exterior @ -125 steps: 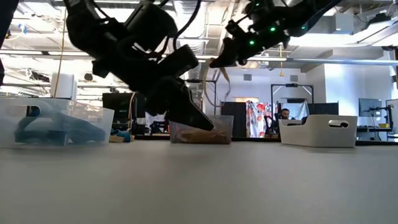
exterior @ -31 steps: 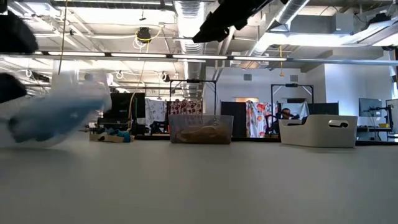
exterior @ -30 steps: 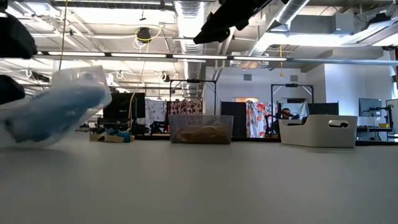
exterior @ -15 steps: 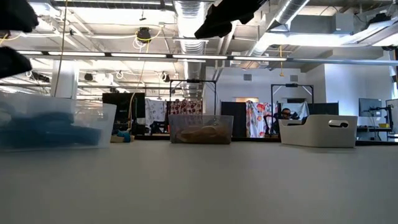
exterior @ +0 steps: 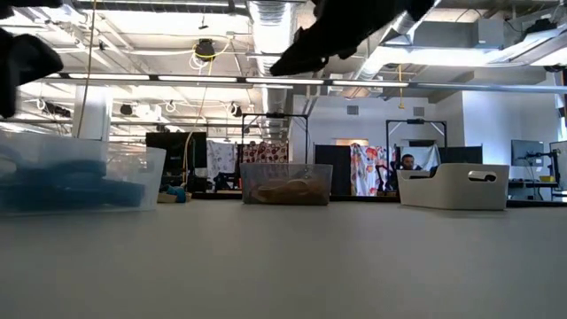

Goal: Sort rubber bands into baskets
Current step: Put the brown rubber band into the black bin

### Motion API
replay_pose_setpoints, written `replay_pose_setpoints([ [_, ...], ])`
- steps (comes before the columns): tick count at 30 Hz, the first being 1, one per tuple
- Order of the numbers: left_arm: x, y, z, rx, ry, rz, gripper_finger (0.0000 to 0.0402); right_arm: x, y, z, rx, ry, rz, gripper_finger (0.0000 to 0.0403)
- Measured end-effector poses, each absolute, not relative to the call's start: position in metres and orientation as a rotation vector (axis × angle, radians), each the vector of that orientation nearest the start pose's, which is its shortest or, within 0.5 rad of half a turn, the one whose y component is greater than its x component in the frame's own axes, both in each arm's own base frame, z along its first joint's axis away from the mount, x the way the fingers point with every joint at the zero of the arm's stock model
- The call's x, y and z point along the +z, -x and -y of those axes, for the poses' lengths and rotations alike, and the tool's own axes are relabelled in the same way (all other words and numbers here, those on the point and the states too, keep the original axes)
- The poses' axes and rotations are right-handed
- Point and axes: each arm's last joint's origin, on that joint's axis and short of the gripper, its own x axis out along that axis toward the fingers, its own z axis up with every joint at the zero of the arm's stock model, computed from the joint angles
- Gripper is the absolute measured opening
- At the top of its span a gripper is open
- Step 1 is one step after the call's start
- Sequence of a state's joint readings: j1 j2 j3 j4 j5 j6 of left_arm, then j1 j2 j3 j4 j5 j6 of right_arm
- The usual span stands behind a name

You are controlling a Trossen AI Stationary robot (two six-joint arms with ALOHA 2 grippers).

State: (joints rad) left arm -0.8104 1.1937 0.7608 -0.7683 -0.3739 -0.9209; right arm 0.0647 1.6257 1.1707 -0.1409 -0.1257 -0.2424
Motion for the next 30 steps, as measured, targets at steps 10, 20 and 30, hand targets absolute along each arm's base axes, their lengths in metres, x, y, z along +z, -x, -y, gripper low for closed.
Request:
replay_pose_setpoints([
  [10, 0.206, -0.153, 0.154, 0.042, 0.219, -1.222, 0.0114, 0.211, -0.381, -0.031, 0.343, 0.137, -0.347, 0.0265],
  [20, 0.196, -0.172, 0.182, -0.018, -0.120, -1.363, 0.0114, 0.161, -0.446, -0.023, 0.346, 0.096, -0.402, 0.0265],
  [30, 0.190, -0.169, 0.191, -0.034, -0.143, -1.413, 0.0114, 0.142, -0.496, 0.005, 0.383, -0.015, -0.405, 0.0265],
])
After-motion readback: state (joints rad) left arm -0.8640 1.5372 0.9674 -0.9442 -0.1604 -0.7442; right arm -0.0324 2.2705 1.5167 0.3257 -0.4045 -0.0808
